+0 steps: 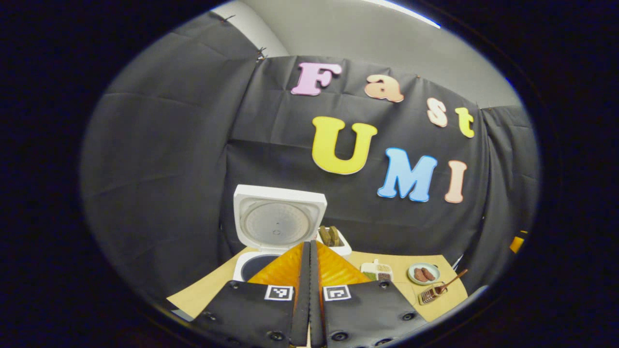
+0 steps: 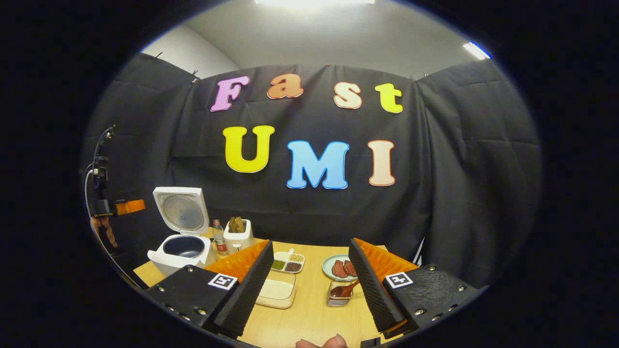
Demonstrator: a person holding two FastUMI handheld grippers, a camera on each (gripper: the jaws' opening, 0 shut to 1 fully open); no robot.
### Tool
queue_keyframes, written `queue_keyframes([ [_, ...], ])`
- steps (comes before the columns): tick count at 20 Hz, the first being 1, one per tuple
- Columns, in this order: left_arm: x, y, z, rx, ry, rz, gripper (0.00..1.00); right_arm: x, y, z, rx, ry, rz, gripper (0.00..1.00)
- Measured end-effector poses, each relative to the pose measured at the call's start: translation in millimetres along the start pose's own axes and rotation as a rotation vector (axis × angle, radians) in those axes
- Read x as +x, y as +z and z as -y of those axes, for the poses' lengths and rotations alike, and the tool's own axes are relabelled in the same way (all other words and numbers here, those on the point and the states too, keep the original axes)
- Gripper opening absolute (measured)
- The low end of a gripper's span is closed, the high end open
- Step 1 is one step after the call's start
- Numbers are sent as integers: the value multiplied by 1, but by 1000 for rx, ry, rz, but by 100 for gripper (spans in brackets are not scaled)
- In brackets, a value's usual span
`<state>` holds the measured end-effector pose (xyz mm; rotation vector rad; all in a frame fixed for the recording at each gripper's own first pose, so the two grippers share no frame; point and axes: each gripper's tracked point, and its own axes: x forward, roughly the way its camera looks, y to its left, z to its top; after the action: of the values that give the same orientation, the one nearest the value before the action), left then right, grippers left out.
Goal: Close the left gripper, press the button to open the rice cooker; take a wooden spoon from the chopstick holder with the right hand, scoop a spoonful of rice and pour it into the rice cooker, then put the wooden spoon back into the chopstick holder.
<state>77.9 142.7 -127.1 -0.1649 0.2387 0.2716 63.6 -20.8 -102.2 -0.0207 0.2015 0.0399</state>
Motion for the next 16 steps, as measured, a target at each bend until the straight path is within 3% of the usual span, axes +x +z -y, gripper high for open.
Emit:
queue_keyframes([
  [3,-25,14,31,49,-17,42,7,26,-21,38,57,-15,-39,95],
  [4,-31,16,43,57,-26,47,22,36,-29,49,60,-18,-52,95],
  [7,-48,22,57,79,24,62,37,66,-54,84,66,-20,-79,95],
  [8,-52,23,61,77,44,67,49,77,-63,93,84,-18,-88,95],
  [13,-83,29,64,62,153,94,84,131,-119,129,144,-27,-137,95],
  [15,-92,30,68,68,177,97,82,150,-149,140,141,-42,-176,96],
  [16,-103,30,71,76,184,97,87,156,-159,148,135,-63,-179,96],
])
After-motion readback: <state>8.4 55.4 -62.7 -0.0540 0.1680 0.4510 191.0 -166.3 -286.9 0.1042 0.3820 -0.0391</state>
